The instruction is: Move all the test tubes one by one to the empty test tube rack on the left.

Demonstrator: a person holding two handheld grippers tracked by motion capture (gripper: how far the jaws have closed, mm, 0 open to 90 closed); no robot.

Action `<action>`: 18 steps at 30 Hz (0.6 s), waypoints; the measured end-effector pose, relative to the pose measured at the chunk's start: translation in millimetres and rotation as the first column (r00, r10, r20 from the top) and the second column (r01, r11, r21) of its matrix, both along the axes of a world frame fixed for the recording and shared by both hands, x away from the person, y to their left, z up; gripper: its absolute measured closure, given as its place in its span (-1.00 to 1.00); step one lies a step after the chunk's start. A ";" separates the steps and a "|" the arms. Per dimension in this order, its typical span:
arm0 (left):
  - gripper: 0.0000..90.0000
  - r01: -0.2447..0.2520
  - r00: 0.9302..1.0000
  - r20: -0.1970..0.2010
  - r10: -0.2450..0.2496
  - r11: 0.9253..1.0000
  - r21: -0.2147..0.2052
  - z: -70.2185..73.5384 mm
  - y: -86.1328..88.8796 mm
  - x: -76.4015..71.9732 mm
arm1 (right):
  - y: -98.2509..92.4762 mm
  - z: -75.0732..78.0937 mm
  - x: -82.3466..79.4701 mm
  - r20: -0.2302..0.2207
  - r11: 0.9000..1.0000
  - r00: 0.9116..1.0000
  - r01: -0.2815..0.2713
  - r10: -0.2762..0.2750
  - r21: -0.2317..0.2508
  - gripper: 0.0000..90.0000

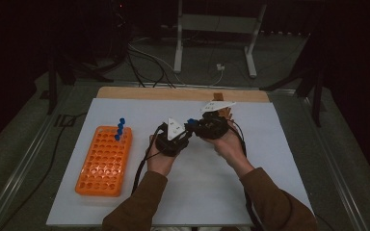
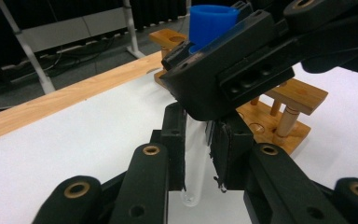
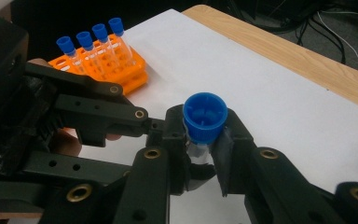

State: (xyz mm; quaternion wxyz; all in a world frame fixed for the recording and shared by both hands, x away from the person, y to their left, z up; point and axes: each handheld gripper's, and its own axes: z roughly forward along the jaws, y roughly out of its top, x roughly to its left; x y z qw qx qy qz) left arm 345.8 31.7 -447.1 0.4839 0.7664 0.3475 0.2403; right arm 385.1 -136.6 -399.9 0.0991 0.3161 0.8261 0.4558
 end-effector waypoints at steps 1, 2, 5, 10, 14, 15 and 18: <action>0.73 0.001 1.000 0.002 -0.001 1.000 0.001 0.0 0.0 -0.1 | -0.1 -0.1 0.1 -0.001 1.000 1.000 0.000 0.000 0.002 0.70; 0.73 0.000 1.000 0.001 0.000 1.000 -0.006 0.1 0.1 -0.1 | -0.2 0.0 0.1 0.000 1.000 1.000 0.001 -0.001 0.004 0.69; 0.74 -0.009 1.000 -0.005 0.009 1.000 -0.019 0.2 1.6 0.8 | -1.9 1.1 0.2 0.004 1.000 1.000 -0.001 0.001 0.025 0.48; 0.74 -0.024 0.999 -0.024 0.024 0.999 -0.028 -0.5 7.3 3.1 | -6.8 4.5 -0.7 0.018 0.998 1.000 -0.010 0.009 0.055 0.09; 0.74 -0.044 0.998 -0.041 0.042 0.998 -0.044 -1.4 15.0 4.4 | -9.0 6.7 -4.2 0.058 0.999 0.998 0.007 -0.009 0.043 -0.28; 0.74 -0.050 0.998 -0.047 0.048 0.997 -0.051 -1.6 17.2 4.4 | -10.0 6.8 -4.2 0.061 0.999 0.998 0.014 -0.016 0.043 -0.37; 0.74 -0.062 0.997 -0.054 0.059 0.996 -0.064 -1.1 23.5 3.4 | -13.5 6.3 -3.6 0.072 0.999 0.997 0.037 -0.040 0.040 -0.62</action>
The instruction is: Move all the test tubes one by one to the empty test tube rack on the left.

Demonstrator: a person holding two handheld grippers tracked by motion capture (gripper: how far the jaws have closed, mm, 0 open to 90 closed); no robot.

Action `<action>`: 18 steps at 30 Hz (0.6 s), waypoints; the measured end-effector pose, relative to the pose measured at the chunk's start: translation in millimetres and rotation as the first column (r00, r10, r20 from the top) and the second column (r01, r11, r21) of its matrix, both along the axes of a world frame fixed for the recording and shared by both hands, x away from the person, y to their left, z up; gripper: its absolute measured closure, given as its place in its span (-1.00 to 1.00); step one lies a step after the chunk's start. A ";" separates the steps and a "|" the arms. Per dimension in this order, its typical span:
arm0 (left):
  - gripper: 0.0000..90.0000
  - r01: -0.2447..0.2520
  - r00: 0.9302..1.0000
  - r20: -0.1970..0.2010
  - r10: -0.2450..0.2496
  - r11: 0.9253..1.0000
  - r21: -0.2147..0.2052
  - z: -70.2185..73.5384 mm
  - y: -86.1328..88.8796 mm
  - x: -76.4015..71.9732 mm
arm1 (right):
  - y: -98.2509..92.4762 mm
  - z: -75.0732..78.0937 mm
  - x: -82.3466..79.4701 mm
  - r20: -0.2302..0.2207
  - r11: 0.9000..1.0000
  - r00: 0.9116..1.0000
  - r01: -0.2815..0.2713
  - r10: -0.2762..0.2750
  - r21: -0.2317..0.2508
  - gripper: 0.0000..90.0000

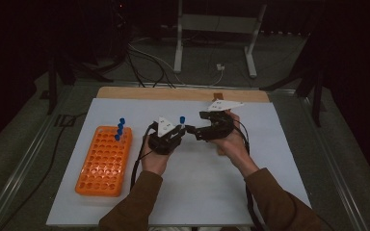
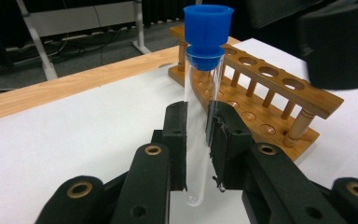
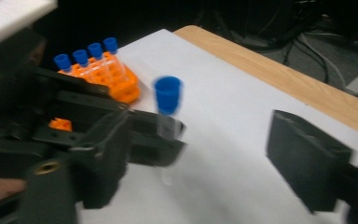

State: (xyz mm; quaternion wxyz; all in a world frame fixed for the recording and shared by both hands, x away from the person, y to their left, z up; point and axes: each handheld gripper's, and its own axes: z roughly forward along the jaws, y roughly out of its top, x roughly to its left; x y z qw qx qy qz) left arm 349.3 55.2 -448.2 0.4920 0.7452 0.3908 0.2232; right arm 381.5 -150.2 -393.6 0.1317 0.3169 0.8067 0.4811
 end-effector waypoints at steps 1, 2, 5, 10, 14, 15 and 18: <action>0.74 -0.002 1.000 -0.004 0.002 1.000 -0.003 0.4 1.8 -0.7 | -1.4 -0.4 0.3 0.002 1.000 1.000 0.010 -0.010 0.000 -0.67; 0.74 -0.004 1.000 -0.007 0.004 1.000 -0.005 0.9 3.8 -1.6 | -3.3 -1.0 0.7 0.004 1.000 1.000 0.014 -0.014 0.001 -0.68; 0.74 -0.011 1.000 -0.008 0.010 1.000 -0.010 3.2 9.7 -4.8 | -8.9 -3.5 1.3 0.006 1.000 1.000 0.030 -0.030 -0.001 -0.77; 0.74 -0.013 1.000 -0.008 0.012 1.000 -0.022 8.5 19.7 -11.7 | -19.8 -7.5 1.2 0.001 0.999 0.999 0.046 -0.046 0.014 -0.89; 0.74 -0.013 1.000 -0.007 0.013 1.000 -0.028 12.0 27.8 -18.0 | -29.0 -11.4 1.4 -0.006 0.997 0.998 0.068 -0.068 0.020 -0.92; 0.74 -0.014 1.000 -0.005 0.014 0.999 -0.032 12.5 29.8 -19.7 | -31.0 -12.9 1.0 -0.007 0.997 0.997 0.073 -0.073 0.020 -0.94; 0.74 -0.023 1.000 -0.004 0.023 0.999 -0.034 14.3 36.1 -24.2 | -36.1 -16.8 -1.1 0.004 0.996 0.995 0.095 -0.095 0.002 -0.98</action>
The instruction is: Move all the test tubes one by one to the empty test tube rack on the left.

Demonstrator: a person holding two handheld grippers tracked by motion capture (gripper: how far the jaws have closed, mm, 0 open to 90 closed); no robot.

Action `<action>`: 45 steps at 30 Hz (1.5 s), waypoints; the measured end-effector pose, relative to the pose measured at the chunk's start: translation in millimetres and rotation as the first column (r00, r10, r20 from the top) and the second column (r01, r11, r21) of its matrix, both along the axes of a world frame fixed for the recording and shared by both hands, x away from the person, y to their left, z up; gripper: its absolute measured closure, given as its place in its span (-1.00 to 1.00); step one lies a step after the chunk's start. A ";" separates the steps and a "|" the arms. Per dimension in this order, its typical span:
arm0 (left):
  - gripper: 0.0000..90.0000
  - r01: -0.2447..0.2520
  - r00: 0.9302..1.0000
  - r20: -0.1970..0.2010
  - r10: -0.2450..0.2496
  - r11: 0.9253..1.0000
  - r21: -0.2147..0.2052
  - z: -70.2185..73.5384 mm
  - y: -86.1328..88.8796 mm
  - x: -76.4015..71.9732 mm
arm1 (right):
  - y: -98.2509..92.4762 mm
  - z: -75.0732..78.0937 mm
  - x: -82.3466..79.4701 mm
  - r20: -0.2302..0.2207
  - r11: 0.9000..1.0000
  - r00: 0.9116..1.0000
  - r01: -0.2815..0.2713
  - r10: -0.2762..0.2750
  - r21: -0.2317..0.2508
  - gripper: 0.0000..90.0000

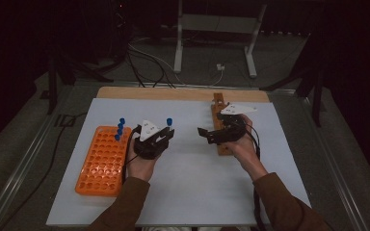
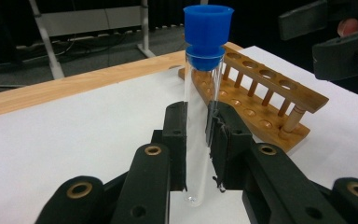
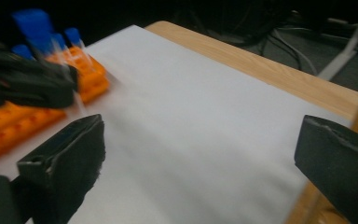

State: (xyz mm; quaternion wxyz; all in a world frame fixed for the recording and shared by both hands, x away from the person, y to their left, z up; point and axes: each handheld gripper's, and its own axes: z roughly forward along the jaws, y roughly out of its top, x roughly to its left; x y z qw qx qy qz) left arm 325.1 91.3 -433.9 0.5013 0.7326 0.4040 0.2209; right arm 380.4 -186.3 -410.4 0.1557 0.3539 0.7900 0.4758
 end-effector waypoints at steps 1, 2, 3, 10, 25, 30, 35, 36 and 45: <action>0.74 -0.003 1.000 -0.002 0.003 1.000 -0.002 0.5 2.1 -1.1 | -1.9 -0.9 -0.5 0.002 1.000 1.000 0.008 -0.008 -0.003 -1.00; 0.74 -0.006 1.000 -0.005 0.006 1.000 -0.006 1.1 4.1 -2.3 | -4.2 -1.5 -0.9 0.004 1.000 1.000 0.012 -0.012 -0.002 -1.00; 0.74 -0.009 1.000 -0.005 0.009 1.000 -0.006 1.7 6.1 -3.4 | -6.7 -1.6 -1.1 0.005 1.000 1.000 0.016 -0.016 0.001 -1.00; 0.74 -0.022 1.000 -0.008 0.022 1.000 -0.005 4.0 19.6 -12.9 | -22.2 0.1 -4.4 0.028 0.999 0.999 0.046 -0.046 -0.009 -1.00; 0.74 -0.098 0.995 -0.012 0.098 0.995 -0.028 2.8 63.0 -32.4 | -54.5 -5.1 -8.7 0.024 0.993 0.993 0.115 -0.115 0.007 -1.00; 0.74 -0.124 0.992 -0.010 0.123 0.992 -0.026 4.0 78.8 -38.7 | -59.0 -5.8 -9.1 0.025 0.993 0.993 0.117 -0.118 0.020 -1.00; 0.74 -0.152 0.988 -0.017 0.152 0.988 -0.010 -0.1 92.6 -45.7 | -60.2 -6.5 -9.6 0.023 0.992 0.992 0.124 -0.125 0.023 -1.00; 0.74 -0.159 0.987 -0.021 0.159 0.987 -0.012 -1.2 95.8 -47.0 | -60.2 -6.5 -9.9 0.023 0.992 0.992 0.124 -0.125 0.024 -1.00; 0.73 -0.232 0.972 -0.040 0.232 0.973 0.006 -19.8 121.8 -51.5 | -60.2 -7.6 -13.7 0.026 0.992 0.991 0.128 -0.129 0.014 -1.00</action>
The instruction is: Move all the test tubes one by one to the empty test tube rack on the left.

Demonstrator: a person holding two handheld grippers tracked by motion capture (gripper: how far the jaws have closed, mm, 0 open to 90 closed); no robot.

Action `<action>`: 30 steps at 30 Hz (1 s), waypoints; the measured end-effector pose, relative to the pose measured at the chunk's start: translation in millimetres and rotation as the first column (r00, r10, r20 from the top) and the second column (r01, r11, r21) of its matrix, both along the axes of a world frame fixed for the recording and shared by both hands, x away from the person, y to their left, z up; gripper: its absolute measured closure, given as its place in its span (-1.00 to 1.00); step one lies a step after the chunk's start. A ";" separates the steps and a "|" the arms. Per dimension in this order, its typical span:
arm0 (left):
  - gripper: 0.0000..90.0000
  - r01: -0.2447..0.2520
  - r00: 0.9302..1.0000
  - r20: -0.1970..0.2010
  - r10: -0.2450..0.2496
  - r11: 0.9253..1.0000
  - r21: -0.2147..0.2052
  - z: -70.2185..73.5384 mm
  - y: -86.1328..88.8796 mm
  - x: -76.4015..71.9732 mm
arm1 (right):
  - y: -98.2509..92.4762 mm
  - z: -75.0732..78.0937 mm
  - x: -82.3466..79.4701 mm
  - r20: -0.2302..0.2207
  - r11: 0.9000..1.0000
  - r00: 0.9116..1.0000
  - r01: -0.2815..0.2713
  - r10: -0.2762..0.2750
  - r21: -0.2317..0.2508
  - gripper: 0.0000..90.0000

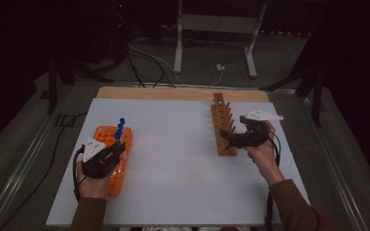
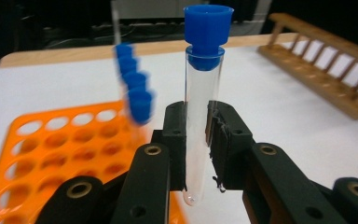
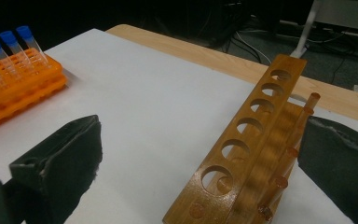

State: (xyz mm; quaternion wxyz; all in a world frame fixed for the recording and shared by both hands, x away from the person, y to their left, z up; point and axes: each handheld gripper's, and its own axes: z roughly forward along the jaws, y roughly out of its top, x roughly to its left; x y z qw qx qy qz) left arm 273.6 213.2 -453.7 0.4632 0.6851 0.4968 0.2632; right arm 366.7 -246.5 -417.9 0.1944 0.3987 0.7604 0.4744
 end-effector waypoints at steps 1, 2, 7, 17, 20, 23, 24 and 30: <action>0.74 -0.012 1.000 -0.004 0.012 1.000 -0.001 -2.5 2.8 0.8 | 0.1 -0.3 0.0 0.001 1.000 1.000 0.001 -0.001 0.001 -1.00; 0.74 -0.024 1.000 -0.007 0.024 1.000 0.001 -4.7 5.4 2.0 | 0.3 -0.4 -0.1 0.001 1.000 1.000 0.001 -0.001 0.002 -1.00; 0.74 -0.069 0.998 -0.007 0.069 0.998 -0.003 -9.3 14.0 7.7 | 3.3 -1.4 -0.8 0.004 1.000 1.000 -0.006 0.006 0.002 -1.00; 0.74 -0.064 0.998 -0.002 0.064 0.997 0.036 -14.1 8.3 15.9 | 3.7 -3.3 -0.6 0.000 1.000 1.000 -0.009 0.009 0.001 -1.00; 0.74 -0.062 0.998 -0.023 0.063 0.996 0.059 -18.6 6.4 16.6 | 3.1 -3.6 -0.8 0.000 1.000 1.000 -0.009 0.009 0.001 -1.00; 0.74 -0.062 0.997 -0.041 0.066 0.995 0.080 -18.5 5.3 16.0 | 2.3 -4.6 -2.1 -0.002 1.000 1.000 -0.010 0.010 0.005 -1.00; 0.74 -0.060 0.997 -0.051 0.065 0.994 0.089 -18.5 4.8 15.8 | 2.1 -5.1 -2.7 -0.002 1.000 1.000 -0.010 0.010 0.008 -1.00; 0.74 -0.048 0.993 -0.101 0.065 0.984 0.171 -19.5 -3.1 16.3 | -1.7 -8.4 -5.2 -0.011 1.000 1.000 -0.006 0.006 0.008 -1.00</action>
